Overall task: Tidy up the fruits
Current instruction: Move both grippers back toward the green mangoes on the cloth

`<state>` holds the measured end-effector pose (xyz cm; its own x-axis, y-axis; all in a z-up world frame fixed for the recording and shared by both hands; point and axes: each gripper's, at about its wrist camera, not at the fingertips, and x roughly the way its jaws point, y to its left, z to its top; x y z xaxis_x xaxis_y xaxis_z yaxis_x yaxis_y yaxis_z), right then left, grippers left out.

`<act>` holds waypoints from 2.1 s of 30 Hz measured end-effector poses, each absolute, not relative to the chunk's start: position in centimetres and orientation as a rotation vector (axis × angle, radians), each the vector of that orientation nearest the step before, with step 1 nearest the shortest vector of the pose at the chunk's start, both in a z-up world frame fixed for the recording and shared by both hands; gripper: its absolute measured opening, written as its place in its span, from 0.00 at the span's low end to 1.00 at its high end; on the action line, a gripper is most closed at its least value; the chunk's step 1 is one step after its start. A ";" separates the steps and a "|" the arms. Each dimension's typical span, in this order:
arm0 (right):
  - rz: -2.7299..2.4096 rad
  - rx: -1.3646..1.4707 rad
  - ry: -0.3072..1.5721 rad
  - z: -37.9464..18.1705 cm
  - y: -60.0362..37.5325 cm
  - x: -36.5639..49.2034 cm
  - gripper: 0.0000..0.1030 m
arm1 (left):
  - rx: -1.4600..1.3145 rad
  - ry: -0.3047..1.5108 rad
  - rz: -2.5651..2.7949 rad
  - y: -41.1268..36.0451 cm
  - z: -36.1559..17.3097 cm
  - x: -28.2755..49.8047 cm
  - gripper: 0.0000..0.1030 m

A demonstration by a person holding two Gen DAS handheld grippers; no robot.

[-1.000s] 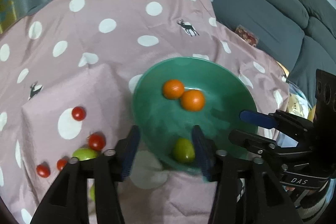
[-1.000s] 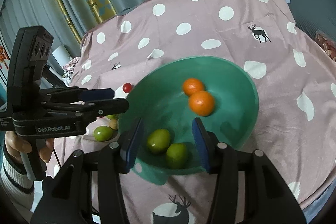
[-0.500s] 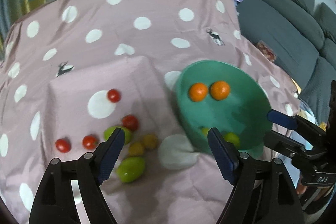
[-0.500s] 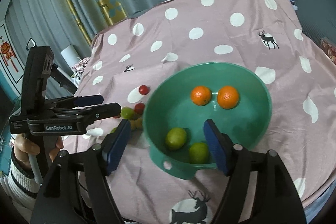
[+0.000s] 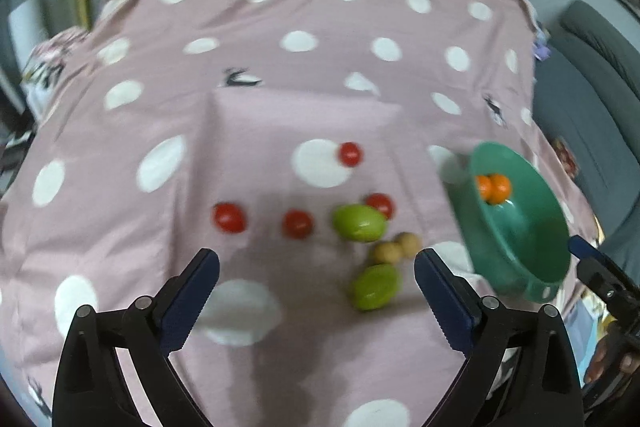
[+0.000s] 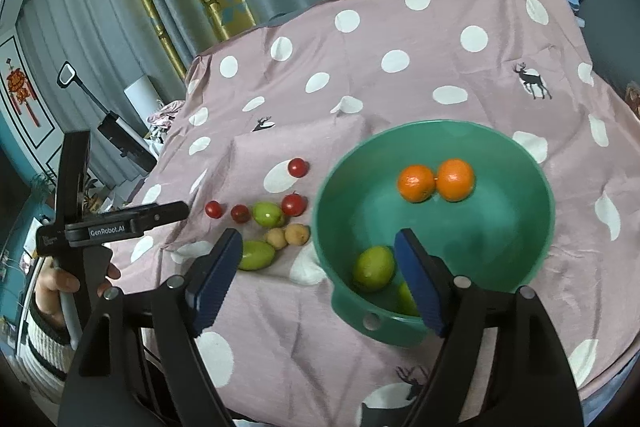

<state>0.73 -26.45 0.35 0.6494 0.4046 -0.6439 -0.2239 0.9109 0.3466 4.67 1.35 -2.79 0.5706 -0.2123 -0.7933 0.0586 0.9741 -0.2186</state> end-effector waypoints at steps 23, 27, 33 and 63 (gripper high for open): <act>0.571 0.091 0.924 -2.2 -16.7 1.9 0.76 | -0.210 1.022 -0.147 5.4 -6.4 1.4 0.95; 0.584 0.084 0.962 -3.2 -15.3 2.4 0.76 | -0.236 1.011 -0.152 5.9 -6.6 1.5 0.95; 0.575 0.073 1.010 -4.8 -13.8 3.5 0.76 | -0.249 1.014 -0.164 6.1 -7.2 1.8 0.95; 0.538 0.044 1.090 -8.2 -11.9 7.0 0.65 | -0.167 1.004 -0.297 3.7 -7.5 6.0 0.95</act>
